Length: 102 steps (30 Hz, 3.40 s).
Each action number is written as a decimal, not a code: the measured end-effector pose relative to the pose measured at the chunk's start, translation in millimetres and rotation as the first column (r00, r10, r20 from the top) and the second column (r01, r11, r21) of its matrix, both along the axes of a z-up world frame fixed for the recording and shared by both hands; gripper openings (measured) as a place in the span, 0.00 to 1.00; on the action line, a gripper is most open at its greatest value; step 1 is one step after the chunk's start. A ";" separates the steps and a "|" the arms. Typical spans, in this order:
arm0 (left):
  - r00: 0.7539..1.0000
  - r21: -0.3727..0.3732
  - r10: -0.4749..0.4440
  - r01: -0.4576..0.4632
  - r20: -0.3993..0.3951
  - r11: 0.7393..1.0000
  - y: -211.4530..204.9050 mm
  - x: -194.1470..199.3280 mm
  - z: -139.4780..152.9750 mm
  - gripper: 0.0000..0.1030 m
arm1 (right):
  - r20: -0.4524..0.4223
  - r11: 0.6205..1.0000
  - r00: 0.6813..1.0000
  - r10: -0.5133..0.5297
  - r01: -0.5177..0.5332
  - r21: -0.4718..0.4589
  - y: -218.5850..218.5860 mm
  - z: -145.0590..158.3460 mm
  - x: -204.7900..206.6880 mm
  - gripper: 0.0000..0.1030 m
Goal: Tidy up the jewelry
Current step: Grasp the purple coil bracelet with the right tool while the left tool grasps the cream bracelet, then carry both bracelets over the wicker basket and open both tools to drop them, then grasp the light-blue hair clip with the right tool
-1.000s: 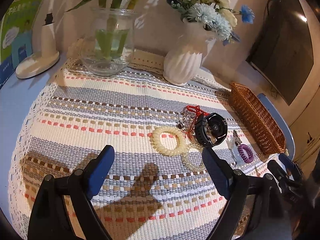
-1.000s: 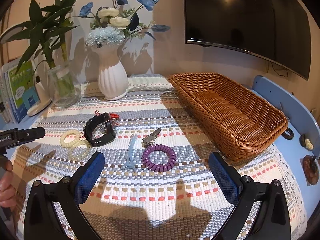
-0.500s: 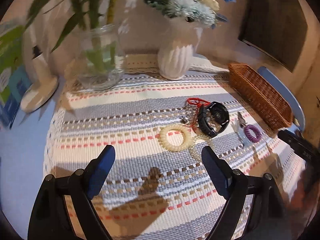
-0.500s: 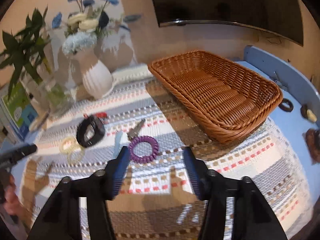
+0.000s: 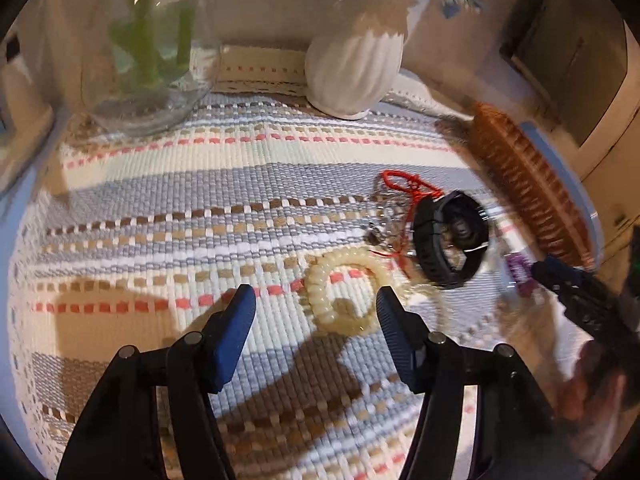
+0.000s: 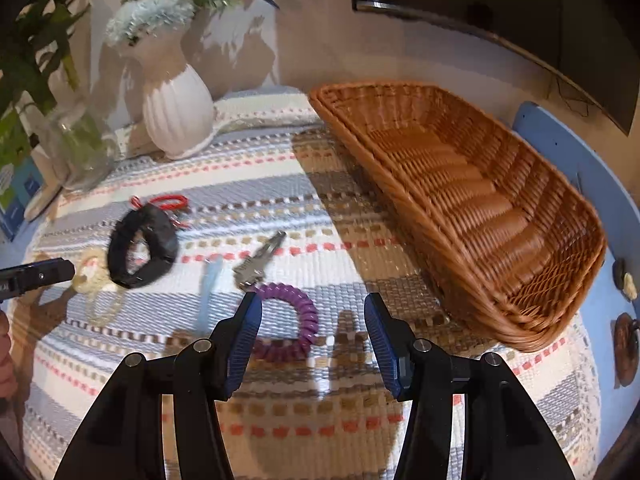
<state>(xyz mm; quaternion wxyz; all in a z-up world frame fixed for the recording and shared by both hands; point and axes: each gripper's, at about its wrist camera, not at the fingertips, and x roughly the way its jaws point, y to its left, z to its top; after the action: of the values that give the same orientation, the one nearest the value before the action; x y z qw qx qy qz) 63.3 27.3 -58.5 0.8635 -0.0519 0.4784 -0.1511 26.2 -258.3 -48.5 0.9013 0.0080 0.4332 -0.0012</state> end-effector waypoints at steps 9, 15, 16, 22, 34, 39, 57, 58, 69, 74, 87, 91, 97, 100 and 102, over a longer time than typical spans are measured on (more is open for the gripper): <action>0.997 0.155 -0.006 -0.006 0.076 0.988 -25.8 -4.9 -3.6 0.19 | -0.056 0.994 0.998 0.015 -0.021 -0.106 17.9 -13.9 13.8 0.42; 0.995 0.124 -0.016 0.003 0.101 0.992 -23.0 -7.4 1.0 0.10 | -0.039 0.981 0.995 0.092 -0.097 -0.170 37.9 -14.8 5.7 0.11; 0.993 0.098 -0.022 0.011 0.115 0.995 -19.0 -10.3 5.6 0.10 | -0.040 0.981 0.994 0.101 -0.106 -0.164 38.8 -14.4 3.0 0.11; 0.978 -0.044 -0.094 0.104 0.185 0.994 -12.8 -25.0 29.6 0.09 | -0.019 0.991 0.992 0.123 -0.124 -0.052 35.8 -4.8 -33.2 0.11; 0.912 -0.050 -0.249 0.279 0.325 0.959 -63.9 -60.5 100.9 0.09 | 0.103 0.999 0.994 0.038 -0.039 0.005 -18.5 67.3 -107.4 0.11; 0.853 0.034 -0.338 0.354 0.398 0.934 -125.4 -55.1 144.9 0.09 | 0.163 1.000 0.986 -0.022 0.021 0.007 -54.9 101.8 -111.8 0.11; 0.836 0.129 -0.499 0.482 0.229 0.867 -325.9 45.2 81.6 0.09 | 0.072 0.969 0.975 -0.212 0.201 0.142 -181.4 68.5 -6.2 0.11; 0.836 0.138 -0.501 0.482 0.222 0.865 -330.1 46.2 78.3 0.09 | 0.068 0.970 0.975 -0.213 0.203 0.134 -180.9 62.9 -3.4 0.10; 0.838 0.053 -0.502 0.503 0.217 0.863 -297.8 35.1 98.5 0.39 | 0.087 0.963 0.971 -0.223 0.205 0.175 -178.7 64.3 -16.0 0.32; 0.848 0.048 -0.453 0.458 0.275 0.888 -229.7 4.8 126.4 0.40 | 0.159 0.970 0.971 -0.176 0.143 0.198 -154.1 94.1 -44.1 0.36; 0.943 -0.017 -0.214 0.226 0.254 0.974 -38.7 -57.5 103.9 0.57 | 0.142 0.949 0.990 0.006 -0.050 0.310 -38.6 63.2 -70.4 0.47; 0.957 -0.001 -0.186 0.190 0.221 0.982 -24.2 -57.6 78.8 0.57 | 0.132 0.940 0.990 0.042 -0.084 0.330 -21.8 36.9 -64.2 0.47; 0.977 0.016 -0.200 0.199 0.079 0.980 -33.9 -41.5 36.6 0.57 | 0.059 0.927 0.998 0.032 -0.052 0.373 -24.8 6.5 -55.8 0.47; 0.986 0.110 -0.167 0.169 -0.030 0.979 -48.7 -24.5 10.8 0.52 | 0.090 0.926 0.996 0.023 -0.055 0.374 -30.5 8.9 -58.7 0.48; 0.984 0.054 -0.177 0.179 -0.036 0.982 -51.0 -20.6 3.7 0.51 | 0.084 0.923 0.996 0.028 -0.058 0.381 -31.3 6.7 -59.2 0.48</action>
<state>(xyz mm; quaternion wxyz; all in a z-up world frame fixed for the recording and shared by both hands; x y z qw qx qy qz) 42.7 -23.7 -54.8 0.8402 0.0132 0.4985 -0.2130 -33.0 -289.6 -41.8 0.8981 0.1744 0.3902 0.1037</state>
